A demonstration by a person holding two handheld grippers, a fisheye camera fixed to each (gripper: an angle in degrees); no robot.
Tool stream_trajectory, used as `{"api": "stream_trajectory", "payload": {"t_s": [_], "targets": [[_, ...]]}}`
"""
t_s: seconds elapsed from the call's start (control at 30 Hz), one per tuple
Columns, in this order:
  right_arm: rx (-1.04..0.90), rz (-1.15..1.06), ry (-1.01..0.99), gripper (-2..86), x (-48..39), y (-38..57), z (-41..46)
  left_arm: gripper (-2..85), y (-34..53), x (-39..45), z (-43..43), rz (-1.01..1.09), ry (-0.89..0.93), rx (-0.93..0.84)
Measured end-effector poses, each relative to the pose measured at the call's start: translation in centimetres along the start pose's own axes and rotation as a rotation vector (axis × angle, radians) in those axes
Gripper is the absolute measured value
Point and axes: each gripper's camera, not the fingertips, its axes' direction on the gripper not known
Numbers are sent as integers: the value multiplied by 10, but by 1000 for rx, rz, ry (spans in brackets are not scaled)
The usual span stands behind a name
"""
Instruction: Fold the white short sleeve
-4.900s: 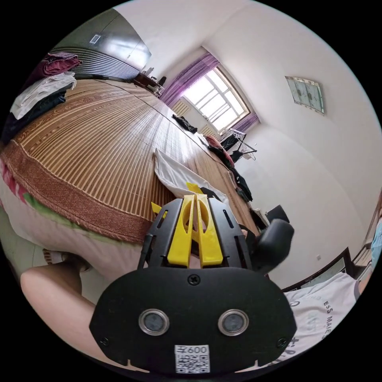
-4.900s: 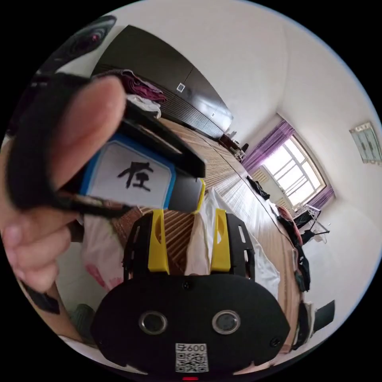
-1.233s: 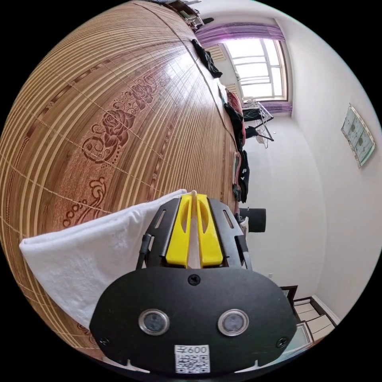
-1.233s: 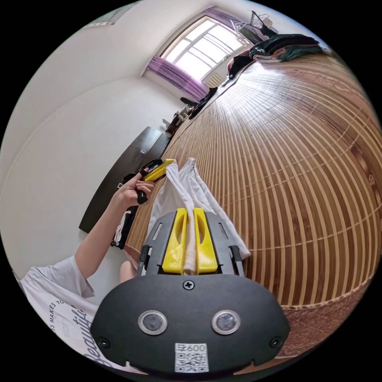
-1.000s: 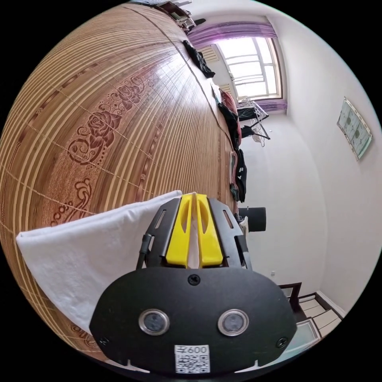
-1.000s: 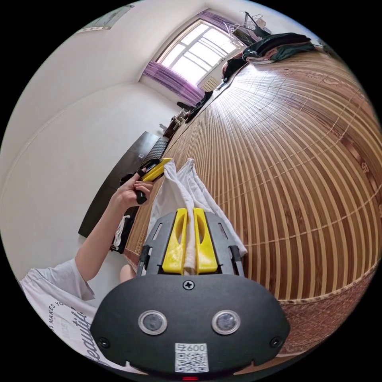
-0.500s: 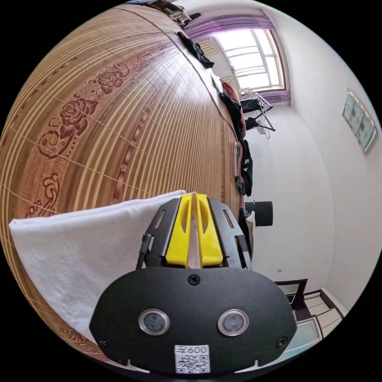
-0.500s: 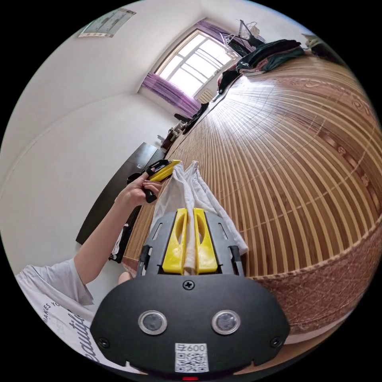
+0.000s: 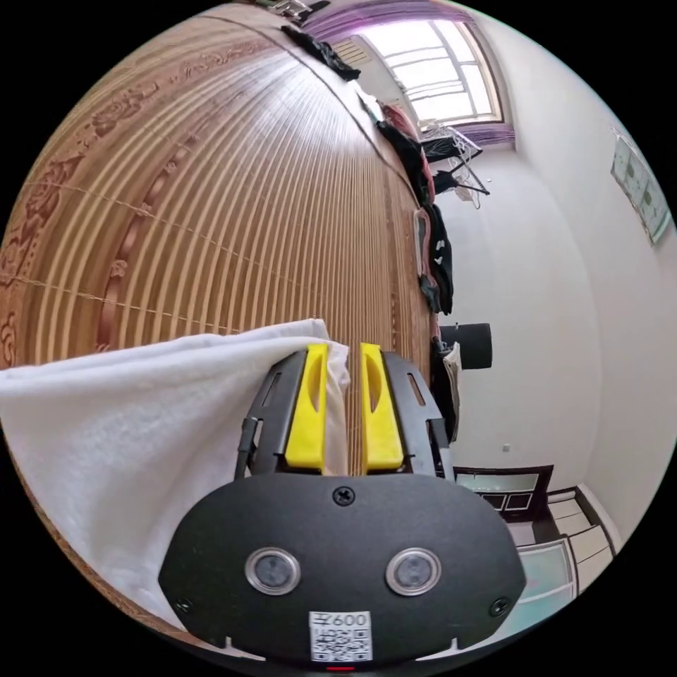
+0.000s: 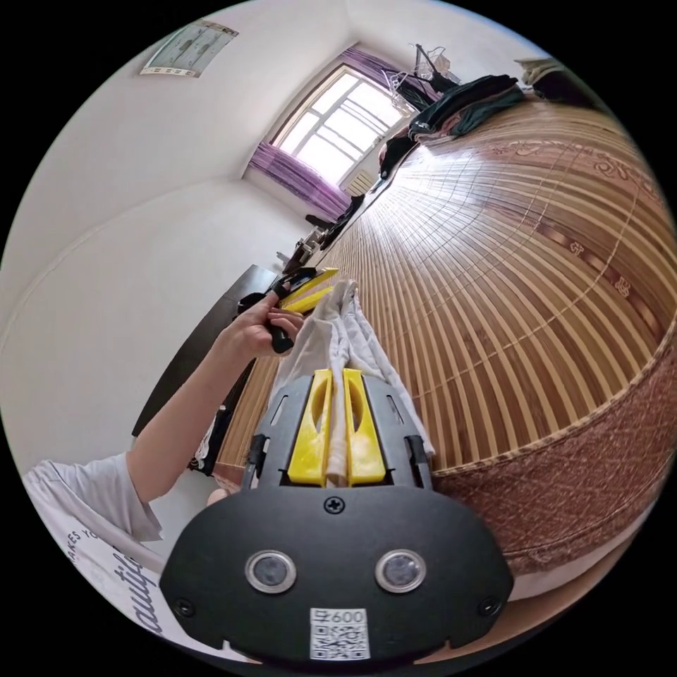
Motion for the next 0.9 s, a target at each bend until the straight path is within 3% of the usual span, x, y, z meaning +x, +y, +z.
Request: {"api": "stream_trajectory", "payload": {"t_s": [0.13,0.23,0.33,0.47,0.57,0.8,0.9], "targets": [[30,11,0,-8,6,13,-6,86,8,-19,16,-48,115,-1],[36,64,-8,-8,23,22,-8,88,32,-15,-23,19,168,165],[10,140,-46,-8,39,20,-4,82,61,6,-58,256,-44,144],[-122,30,45,-8,30,1,14,49,117,14,-88,586,-386,90],[-207,-20,94,-9,32,-14,27,18,138,-3,-64,712,-652,-123],[-357,-181,253,-9,40,-47,76,5,242,2,-90,747,-786,-131],[-315,-190,465,-8,50,-65,84,5,316,-13,-126,736,-782,-89]]}}
